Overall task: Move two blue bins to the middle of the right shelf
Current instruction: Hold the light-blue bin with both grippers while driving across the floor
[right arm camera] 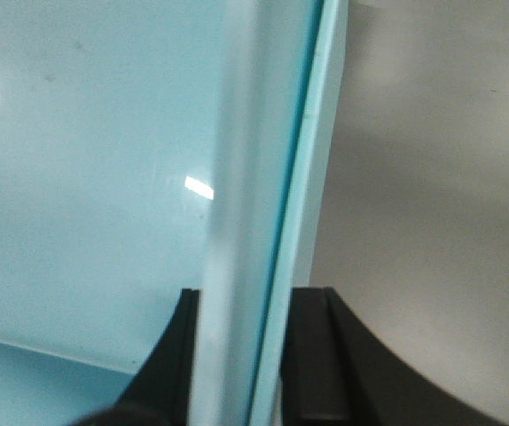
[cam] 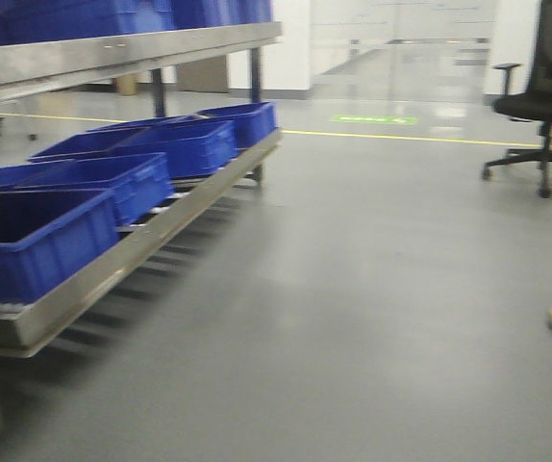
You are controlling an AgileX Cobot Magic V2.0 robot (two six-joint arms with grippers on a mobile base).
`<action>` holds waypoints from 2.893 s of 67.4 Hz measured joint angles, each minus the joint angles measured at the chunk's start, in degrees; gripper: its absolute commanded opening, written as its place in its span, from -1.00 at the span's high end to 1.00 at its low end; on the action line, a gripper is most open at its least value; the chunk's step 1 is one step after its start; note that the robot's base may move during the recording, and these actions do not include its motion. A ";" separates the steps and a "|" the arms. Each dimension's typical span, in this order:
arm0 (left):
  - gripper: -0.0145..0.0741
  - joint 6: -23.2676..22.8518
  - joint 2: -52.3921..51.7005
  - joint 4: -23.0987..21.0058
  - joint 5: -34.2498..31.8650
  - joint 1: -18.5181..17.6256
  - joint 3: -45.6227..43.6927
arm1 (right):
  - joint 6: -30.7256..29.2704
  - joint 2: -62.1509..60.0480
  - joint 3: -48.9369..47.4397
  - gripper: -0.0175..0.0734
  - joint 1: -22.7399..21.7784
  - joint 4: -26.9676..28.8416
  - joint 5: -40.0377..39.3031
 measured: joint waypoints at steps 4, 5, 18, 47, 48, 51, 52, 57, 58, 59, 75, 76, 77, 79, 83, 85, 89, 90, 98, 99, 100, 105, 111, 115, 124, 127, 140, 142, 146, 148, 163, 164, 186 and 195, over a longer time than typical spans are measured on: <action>0.92 0.00 0.00 0.00 0.00 0.00 0.00 | 0.00 0.00 0.00 0.95 0.00 0.00 0.00; 0.92 0.00 0.00 0.00 0.00 0.00 0.00 | 0.00 0.00 0.00 0.95 0.00 0.00 0.00; 0.92 0.00 0.00 0.00 0.00 0.00 0.00 | 0.00 0.00 0.00 0.95 0.00 0.00 0.12; 0.92 0.12 0.00 0.00 0.00 0.00 0.00 | 0.00 0.00 0.00 0.95 0.00 0.00 0.12; 0.92 0.12 0.00 0.00 0.00 0.00 0.00 | 0.00 0.00 0.00 0.95 0.00 0.00 0.12; 0.92 0.12 0.00 0.00 0.00 0.00 0.00 | 0.00 0.00 0.00 0.95 0.00 0.00 0.12; 0.92 0.12 0.00 0.00 0.00 0.00 0.00 | 0.00 0.00 0.00 0.95 0.00 0.00 0.12; 0.92 0.12 0.00 0.00 0.00 0.00 0.00 | 0.00 0.00 0.00 0.95 0.00 0.00 0.23; 0.92 0.12 0.00 0.00 0.00 0.00 0.00 | 0.00 0.00 0.00 0.95 0.00 0.00 0.23; 0.92 0.12 0.00 0.00 0.00 0.00 0.00 | 0.00 0.00 0.00 0.95 0.00 0.00 0.23; 0.92 0.12 0.00 0.00 0.00 0.00 0.00 | 0.00 0.00 0.00 0.95 0.00 0.00 0.23; 0.92 0.12 0.00 0.00 0.00 0.00 0.00 | 0.00 0.00 0.00 0.95 0.00 0.00 0.23; 0.92 0.12 0.00 0.00 0.00 0.00 0.00 | 0.00 0.00 0.00 0.95 0.00 0.00 0.23; 0.92 0.12 0.00 0.00 0.00 0.00 0.00 | 0.00 0.00 0.00 0.95 0.00 0.00 0.23; 0.92 0.12 0.00 0.00 0.00 0.00 0.00 | 0.00 0.00 0.00 0.95 0.00 0.00 0.23; 0.92 0.12 0.00 0.00 0.00 0.00 0.00 | 0.00 0.00 0.00 0.95 0.00 0.00 0.23; 0.92 0.12 0.00 0.00 0.00 0.00 0.00 | 0.00 0.00 0.00 0.95 0.00 0.00 0.23; 0.92 0.12 0.00 0.00 0.00 0.00 0.00 | 0.00 0.00 0.00 0.95 0.00 0.00 0.23; 0.92 0.12 0.00 0.00 0.00 0.00 0.00 | 0.00 0.00 0.00 0.95 0.00 0.00 0.23; 0.92 0.12 0.00 0.00 0.00 0.00 0.00 | 0.00 0.00 0.00 0.95 0.00 0.00 0.23; 0.92 0.12 0.00 0.00 0.00 0.00 0.00 | 0.00 0.00 0.00 0.95 0.00 0.00 0.23; 0.92 0.12 0.00 0.00 0.00 0.00 0.00 | 0.00 0.00 0.00 0.95 0.00 0.00 0.23; 0.92 0.12 0.00 0.00 0.00 0.00 0.00 | 0.00 0.00 0.00 0.95 0.00 0.00 0.23; 0.92 0.12 0.00 0.00 0.00 0.00 0.00 | 0.00 0.00 0.00 0.95 0.00 0.00 0.23; 0.92 0.12 0.00 0.00 0.00 0.00 0.00 | 0.00 0.00 0.00 0.95 0.00 0.00 0.23; 0.92 0.12 0.00 0.00 0.00 0.00 0.00 | 0.00 0.00 0.00 0.95 0.00 0.00 0.23; 0.92 0.12 0.00 0.00 -0.10 0.00 0.00 | 0.00 0.00 0.00 0.95 0.00 0.00 0.23; 0.92 0.12 0.00 0.00 -0.10 0.00 0.00 | 0.00 0.00 0.00 0.95 0.00 -0.10 0.23; 0.92 0.12 0.00 0.00 -0.10 0.00 0.00 | 0.00 0.00 0.00 0.95 0.00 -0.10 0.23; 0.92 0.12 0.00 0.00 -0.10 0.00 0.00 | 0.00 0.00 0.00 0.95 0.00 -0.10 0.23; 0.92 0.12 0.00 0.00 -0.10 0.00 0.00 | 0.00 0.00 0.00 0.95 0.00 -0.10 0.23; 0.92 0.12 0.00 0.00 -0.10 0.00 0.00 | 0.00 0.00 0.00 0.95 0.00 -0.10 0.23; 0.92 0.12 0.00 0.00 -0.10 0.00 0.00 | 0.00 0.00 0.00 0.95 0.00 -0.10 0.23; 0.92 0.22 0.00 0.00 -0.10 0.00 0.00 | 0.00 0.00 0.00 0.95 0.00 -0.10 0.23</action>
